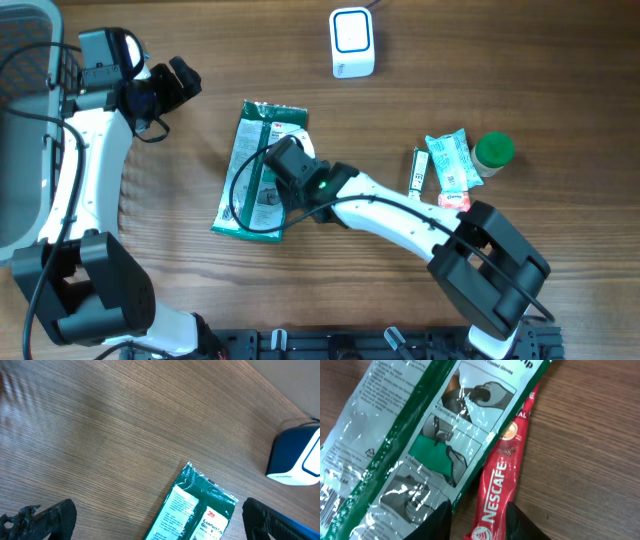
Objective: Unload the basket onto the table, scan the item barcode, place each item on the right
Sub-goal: 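Reach the right gripper to the red Nescafe sachet and grasp it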
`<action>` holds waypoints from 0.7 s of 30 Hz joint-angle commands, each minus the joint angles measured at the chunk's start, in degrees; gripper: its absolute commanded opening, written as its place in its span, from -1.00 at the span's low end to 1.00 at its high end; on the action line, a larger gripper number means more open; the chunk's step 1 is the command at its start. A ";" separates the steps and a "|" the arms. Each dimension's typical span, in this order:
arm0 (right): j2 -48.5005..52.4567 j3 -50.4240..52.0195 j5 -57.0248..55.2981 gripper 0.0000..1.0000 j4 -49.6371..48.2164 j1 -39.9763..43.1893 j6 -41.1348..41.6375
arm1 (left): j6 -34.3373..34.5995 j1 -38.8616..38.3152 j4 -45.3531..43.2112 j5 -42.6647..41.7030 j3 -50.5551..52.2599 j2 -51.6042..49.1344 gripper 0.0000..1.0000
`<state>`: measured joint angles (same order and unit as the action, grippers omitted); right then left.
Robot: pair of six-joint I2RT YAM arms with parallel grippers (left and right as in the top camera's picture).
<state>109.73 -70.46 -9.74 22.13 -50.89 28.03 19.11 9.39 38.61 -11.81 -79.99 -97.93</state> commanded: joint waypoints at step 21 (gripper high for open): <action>-0.24 -0.37 -7.43 -0.89 8.35 6.84 -5.95 | -1.14 0.11 -0.20 -0.09 0.20 -0.33 1.00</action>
<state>113.82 -70.57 -15.25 28.32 -47.77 28.05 19.11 9.39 38.59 -11.79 -79.99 -97.93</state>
